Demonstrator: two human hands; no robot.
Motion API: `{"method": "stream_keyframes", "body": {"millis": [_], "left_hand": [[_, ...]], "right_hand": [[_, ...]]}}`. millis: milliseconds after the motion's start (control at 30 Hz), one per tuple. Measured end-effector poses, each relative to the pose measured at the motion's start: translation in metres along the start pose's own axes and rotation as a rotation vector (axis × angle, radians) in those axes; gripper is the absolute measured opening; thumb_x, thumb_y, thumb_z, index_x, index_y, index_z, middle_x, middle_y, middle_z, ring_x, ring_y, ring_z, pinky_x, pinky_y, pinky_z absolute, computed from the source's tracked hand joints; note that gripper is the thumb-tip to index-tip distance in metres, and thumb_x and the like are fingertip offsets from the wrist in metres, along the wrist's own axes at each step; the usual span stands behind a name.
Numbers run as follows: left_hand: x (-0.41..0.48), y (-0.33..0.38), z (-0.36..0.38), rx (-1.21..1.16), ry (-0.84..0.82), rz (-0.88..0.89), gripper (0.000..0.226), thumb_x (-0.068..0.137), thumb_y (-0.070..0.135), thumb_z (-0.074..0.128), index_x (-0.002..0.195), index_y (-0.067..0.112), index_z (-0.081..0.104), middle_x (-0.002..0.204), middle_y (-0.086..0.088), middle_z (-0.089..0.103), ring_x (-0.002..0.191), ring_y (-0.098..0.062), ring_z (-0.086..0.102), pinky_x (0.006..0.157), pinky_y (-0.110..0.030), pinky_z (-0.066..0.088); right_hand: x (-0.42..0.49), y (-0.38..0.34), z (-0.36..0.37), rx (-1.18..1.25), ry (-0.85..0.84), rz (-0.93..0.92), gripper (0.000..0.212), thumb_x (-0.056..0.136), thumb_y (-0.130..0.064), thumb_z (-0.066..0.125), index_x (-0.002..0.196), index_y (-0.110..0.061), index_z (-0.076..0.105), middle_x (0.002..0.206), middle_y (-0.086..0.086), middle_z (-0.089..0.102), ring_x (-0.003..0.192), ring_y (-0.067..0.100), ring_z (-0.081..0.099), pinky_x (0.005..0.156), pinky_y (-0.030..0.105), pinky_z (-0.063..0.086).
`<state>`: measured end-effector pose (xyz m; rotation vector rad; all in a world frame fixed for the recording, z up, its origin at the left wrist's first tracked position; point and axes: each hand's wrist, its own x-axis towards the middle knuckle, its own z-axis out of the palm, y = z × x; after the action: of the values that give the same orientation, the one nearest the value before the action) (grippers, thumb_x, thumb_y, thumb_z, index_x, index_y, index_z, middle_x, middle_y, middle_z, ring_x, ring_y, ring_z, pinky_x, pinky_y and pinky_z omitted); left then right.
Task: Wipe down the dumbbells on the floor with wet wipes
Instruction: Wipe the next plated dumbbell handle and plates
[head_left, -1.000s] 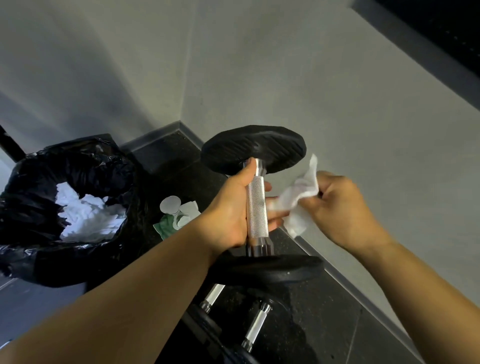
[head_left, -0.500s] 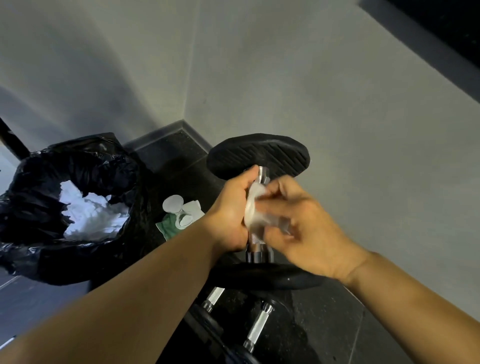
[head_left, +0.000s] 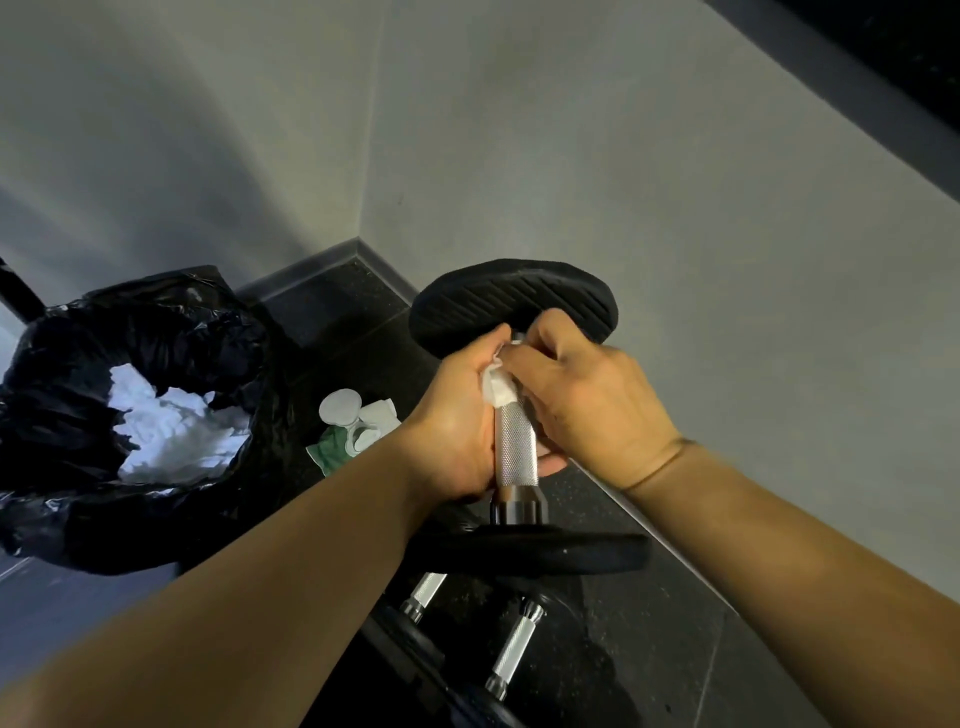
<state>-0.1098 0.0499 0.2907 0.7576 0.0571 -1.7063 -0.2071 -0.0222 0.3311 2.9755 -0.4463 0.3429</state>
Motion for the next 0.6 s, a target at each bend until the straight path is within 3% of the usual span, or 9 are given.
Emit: {"method": "stream_keyframes", "body": {"millis": [67, 167, 200, 267, 333, 433, 533, 600], "left_hand": [[0.000, 0.000, 0.001, -0.001, 0.000, 0.024, 0.047, 0.092, 0.053, 0.042, 0.109, 0.018, 0.068, 0.102, -0.012, 0.073, 0.096, -0.028, 0.068, 0.088, -0.046, 0.051], [0.002, 0.000, -0.003, 0.001, 0.021, 0.030, 0.048, 0.092, 0.051, 0.046, 0.081, 0.008, 0.064, 0.067, -0.007, 0.067, 0.057, -0.020, 0.066, 0.057, -0.026, 0.055], [0.003, 0.000, -0.005, 0.000, 0.039, 0.016, 0.048, 0.090, 0.052, 0.049, 0.081, 0.007, 0.062, 0.065, -0.007, 0.063, 0.055, -0.021, 0.064, 0.055, -0.026, 0.054], [0.002, 0.001, -0.007, 0.046, 0.067, -0.002, 0.054, 0.087, 0.057, 0.050, 0.090, 0.005, 0.064, 0.075, -0.013, 0.062, 0.069, -0.026, 0.063, 0.067, -0.035, 0.053], [0.002, 0.001, -0.007, 0.101, 0.083, -0.012, 0.057, 0.085, 0.059, 0.051, 0.097, 0.005, 0.066, 0.083, -0.016, 0.061, 0.081, -0.031, 0.060, 0.077, -0.042, 0.049], [-0.001, 0.001, -0.003, 0.059, 0.062, -0.022, 0.054, 0.084, 0.056, 0.053, 0.098, 0.006, 0.066, 0.087, -0.017, 0.065, 0.080, -0.032, 0.065, 0.071, -0.040, 0.054], [-0.004, 0.002, -0.004, 0.101, -0.010, -0.021, 0.065, 0.087, 0.061, 0.043, 0.118, 0.007, 0.061, 0.104, -0.024, 0.070, 0.096, -0.036, 0.069, 0.085, -0.042, 0.053], [-0.005, 0.002, -0.004, 0.151, -0.017, -0.026, 0.069, 0.087, 0.064, 0.041, 0.121, 0.007, 0.060, 0.109, -0.028, 0.067, 0.102, -0.039, 0.067, 0.090, -0.043, 0.049]], "right_hand": [[-0.006, -0.001, -0.002, 0.135, -0.019, 0.029, 0.019, 0.087, -0.018, 0.050, 0.092, -0.008, 0.066, 0.087, 0.008, 0.053, 0.051, 0.018, 0.045, 0.042, 0.032, 0.047], [-0.024, -0.006, -0.010, 0.519, -0.247, 0.083, 0.010, 0.086, -0.016, 0.062, 0.094, -0.018, 0.065, 0.097, -0.008, 0.048, 0.075, 0.012, 0.055, 0.065, 0.023, 0.049], [-0.029, -0.008, -0.012, 0.597, -0.346, 0.108, 0.011, 0.085, -0.014, 0.066, 0.094, -0.020, 0.066, 0.099, -0.011, 0.050, 0.082, 0.008, 0.055, 0.071, 0.020, 0.048], [-0.034, -0.009, -0.017, 0.787, -0.527, 0.239, 0.010, 0.082, -0.010, 0.072, 0.091, -0.015, 0.071, 0.097, -0.006, 0.059, 0.083, 0.009, 0.060, 0.075, 0.022, 0.050], [-0.036, -0.010, -0.023, 1.019, -0.617, 0.397, 0.009, 0.081, -0.002, 0.071, 0.089, -0.005, 0.072, 0.089, 0.006, 0.065, 0.071, 0.016, 0.062, 0.067, 0.024, 0.053], [-0.040, -0.003, -0.030, 1.189, -0.383, 0.687, 0.007, 0.085, 0.006, 0.062, 0.086, 0.001, 0.066, 0.076, 0.013, 0.064, 0.058, 0.013, 0.058, 0.051, 0.021, 0.048], [-0.041, 0.017, -0.030, 1.134, 0.012, 0.994, 0.011, 0.086, 0.006, 0.059, 0.092, -0.003, 0.058, 0.071, 0.013, 0.061, 0.053, 0.014, 0.054, 0.045, 0.020, 0.044], [-0.038, 0.027, -0.025, 1.227, 0.122, 1.101, 0.027, 0.086, 0.003, 0.062, 0.108, -0.011, 0.052, 0.072, 0.010, 0.062, 0.051, 0.013, 0.055, 0.047, 0.019, 0.047]]}}
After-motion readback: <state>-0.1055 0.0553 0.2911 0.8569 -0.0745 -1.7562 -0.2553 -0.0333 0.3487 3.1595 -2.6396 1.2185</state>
